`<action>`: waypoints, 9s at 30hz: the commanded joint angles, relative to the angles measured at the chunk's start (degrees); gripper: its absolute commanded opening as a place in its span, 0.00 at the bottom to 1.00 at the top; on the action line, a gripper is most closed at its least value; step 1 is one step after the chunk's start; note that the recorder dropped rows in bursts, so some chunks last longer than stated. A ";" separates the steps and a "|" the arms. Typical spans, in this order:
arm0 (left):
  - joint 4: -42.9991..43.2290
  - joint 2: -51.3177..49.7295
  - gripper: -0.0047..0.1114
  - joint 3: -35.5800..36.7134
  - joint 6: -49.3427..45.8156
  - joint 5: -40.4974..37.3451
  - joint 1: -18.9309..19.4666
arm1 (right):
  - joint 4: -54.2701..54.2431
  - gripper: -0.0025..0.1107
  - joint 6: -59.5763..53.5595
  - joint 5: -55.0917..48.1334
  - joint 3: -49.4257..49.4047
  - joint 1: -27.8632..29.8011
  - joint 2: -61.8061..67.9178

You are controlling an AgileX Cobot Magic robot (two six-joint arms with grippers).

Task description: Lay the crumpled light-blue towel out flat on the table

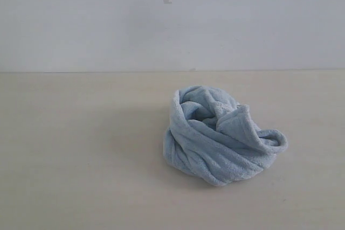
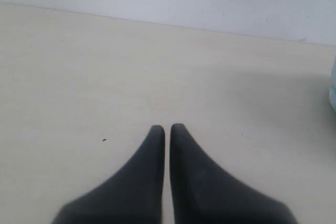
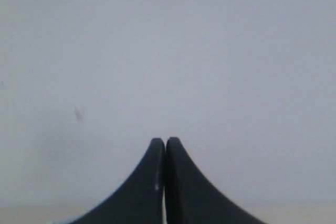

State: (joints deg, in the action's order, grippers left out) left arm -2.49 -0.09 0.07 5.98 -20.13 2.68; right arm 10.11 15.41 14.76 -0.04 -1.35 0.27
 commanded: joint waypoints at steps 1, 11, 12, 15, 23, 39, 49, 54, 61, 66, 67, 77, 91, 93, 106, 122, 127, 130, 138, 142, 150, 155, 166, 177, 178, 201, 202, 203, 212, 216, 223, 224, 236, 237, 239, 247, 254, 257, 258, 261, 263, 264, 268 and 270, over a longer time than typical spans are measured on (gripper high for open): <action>-0.46 0.09 0.07 -0.07 -0.03 -0.03 -0.27 | 0.25 0.02 -0.21 15.72 0.04 0.18 -0.27; -0.46 0.09 0.07 -0.07 -0.03 0.06 -0.27 | 0.14 0.02 0.51 -16.11 0.04 0.18 -0.27; -0.46 0.09 0.07 -0.07 -0.03 0.06 -0.27 | 0.14 0.02 0.51 -19.92 0.04 0.18 -0.27; -0.46 0.09 0.07 -0.07 -0.03 0.06 -0.27 | -1.64 0.02 0.79 -17.82 0.04 0.18 -0.27; 0.41 0.09 0.07 -0.07 -0.03 -0.01 -0.27 | -15.30 0.02 14.62 21.28 0.53 0.18 -0.27; 0.41 0.09 0.07 -0.07 -0.03 -0.01 -0.27 | 89.84 0.02 72.95 -37.05 14.68 -7.46 31.35; 0.41 0.09 0.07 -0.07 -0.03 -0.01 -0.27 | 67.36 0.02 61.66 -36.39 20.08 -8.32 67.46; 0.41 0.09 0.07 -0.07 -0.03 -0.01 -0.27 | 23.70 0.02 19.39 -40.87 32.93 -8.32 85.09; 0.41 0.09 0.07 -0.07 -0.03 -0.01 -0.27 | 11.63 0.02 2.41 -38.36 41.94 -8.32 89.55; 0.41 0.09 0.07 -0.07 -0.03 -0.01 -0.27 | 4.82 0.02 -0.68 -31.91 45.95 -8.32 89.78; 0.41 0.09 0.07 -0.07 -0.03 -0.01 -0.27 | 2.15 0.02 -3.27 -29.90 46.39 -8.32 90.15; 0.41 0.09 0.07 -0.07 -0.03 -0.01 -0.27 | -14.56 0.02 -19.04 -27.14 56.22 -12.79 92.23; 0.41 0.09 0.07 -0.07 -0.03 -0.01 -0.27 | -12.85 0.02 -19.04 -31.30 57.50 -19.86 92.23; 0.41 0.09 0.07 -0.07 -0.03 -0.01 -0.27 | -11.52 0.02 -19.04 -34.00 57.50 -19.86 92.23; 0.41 0.09 0.07 -0.07 -0.03 -0.01 -0.27 | -8.51 0.34 -23.19 -30.25 53.48 -20.27 98.13; 0.41 0.09 0.07 -0.07 -0.03 -0.01 -0.27 | -8.26 0.02 -24.14 -33.55 58.17 -25.94 66.32; 0.41 0.09 0.07 -0.07 -0.03 -0.01 -0.27 | -5.54 0.02 -21.57 -26.28 47.30 -22.73 66.61; 0.41 0.09 0.07 -0.07 -0.03 -0.01 -0.27 | -5.54 0.02 -21.17 -20.88 43.48 -22.48 70.48; 0.41 0.09 0.07 -0.07 -0.03 -0.01 -0.27 | -12.86 0.02 -18.78 -22.74 44.54 -22.58 69.24; 0.41 0.09 0.07 -0.07 -0.03 -0.01 -0.27 | -12.29 0.02 -20.02 -23.18 45.17 -22.58 63.95; 0.41 0.09 0.07 -0.07 -0.03 -0.01 -0.27 | -8.19 0.02 -12.07 -25.24 43.38 -16.53 74.03; 0.41 0.09 0.07 -0.07 -0.03 -0.01 -0.27 | -15.76 0.02 -18.59 -35.16 48.22 -19.42 84.35; -2.61 0.09 0.07 -0.07 3.74 13.31 -0.55 | -68.50 0.02 -79.16 -63.39 59.09 -32.01 88.26; -15.73 0.09 0.07 -0.07 7.66 26.85 -0.55 | -79.22 0.14 -92.45 -73.16 59.09 -32.64 88.37; -15.73 0.09 0.07 -0.07 7.79 26.57 -0.55 | -78.51 0.18 -92.19 -71.90 59.09 -32.64 88.37; -6.09 -15.02 0.07 -7.00 14.20 45.12 -0.55 | -6.75 0.49 -23.63 -39.30 59.09 -27.86 86.84; -2.87 -18.28 0.07 -8.46 14.20 46.34 -0.55 | -4.35 0.49 -18.70 -39.59 59.09 -26.20 87.75; 2.06 -22.87 0.07 -10.65 14.20 47.11 -0.55 | -3.53 0.49 -14.98 -39.79 59.09 -24.31 88.80; 83.08 -79.48 0.07 -31.47 44.82 44.23 -12.28 | -15.47 0.49 -21.03 -51.03 60.68 -19.33 97.28; 102.43 -87.82 0.07 -40.69 79.52 47.31 -22.36 | -15.96 0.49 -22.77 -61.55 61.89 -19.76 91.06; 102.43 -91.59 0.07 -44.35 67.36 57.77 -33.77 | -15.34 0.49 -22.77 -63.71 53.33 -19.76 84.72; 102.43 -92.47 0.07 -44.35 64.96 56.83 -34.71 | -15.23 0.49 -22.77 -63.94 51.66 -19.76 84.72; 102.43 -97.51 0.40 -44.48 63.61 52.45 -36.59 | -14.99 0.49 -22.80 -54.77 42.51 -19.76 81.37; 102.43 -98.27 0.43 -44.48 63.61 55.02 -36.59 | -15.79 0.49 -22.80 -54.63 42.51 -19.76 81.37; 102.43 -99.91 0.47 -44.73 63.61 58.73 -36.59 | -16.96 0.49 -22.80 -54.27 42.51 -19.76 81.37; 102.43 -105.94 0.48 -45.00 62.83 54.61 -36.72 | -17.40 0.49 -22.80 -54.34 42.51 -19.76 81.37; 102.43 -103.78 0.08 -48.10 61.65 57.62 -36.72 | -17.42 0.49 -23.17 -53.47 42.51 -19.76 81.37; 102.43 -99.12 0.07 -49.69 65.67 55.26 -36.72 | -17.27 0.49 -23.30 -53.34 42.51 -19.76 81.37; 102.43 -96.99 0.07 -50.01 67.46 53.11 -36.72 | -17.27 0.49 -23.30 -53.34 42.51 -19.76 81.37; 102.43 -89.47 0.07 -49.99 74.22 42.50 -36.72 | -17.29 0.49 -23.18 -53.94 42.51 -19.76 81.37; 102.43 -84.05 0.07 -48.83 78.79 32.30 -36.60 | -17.29 0.49 -22.87 -54.22 42.51 -19.76 81.37; 102.43 -81.02 0.07 -47.80 79.55 26.55 -36.49 | -17.29 0.49 -22.76 -54.22 42.51 -19.76 81.37; 102.43 -70.82 0.07 -41.83 79.30 5.76 -35.21 | -17.29 0.49 -22.19 -54.35 42.51 -19.76 81.37; 102.43 -68.21 0.07 -38.41 78.58 -6.32 -34.50 | -17.29 0.49 -22.14 -53.80 42.51 -19.76 81.37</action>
State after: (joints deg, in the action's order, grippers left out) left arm 100.50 -72.07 -42.70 84.23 -9.35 -33.00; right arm -7.02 -6.88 -39.34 42.69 -21.06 82.31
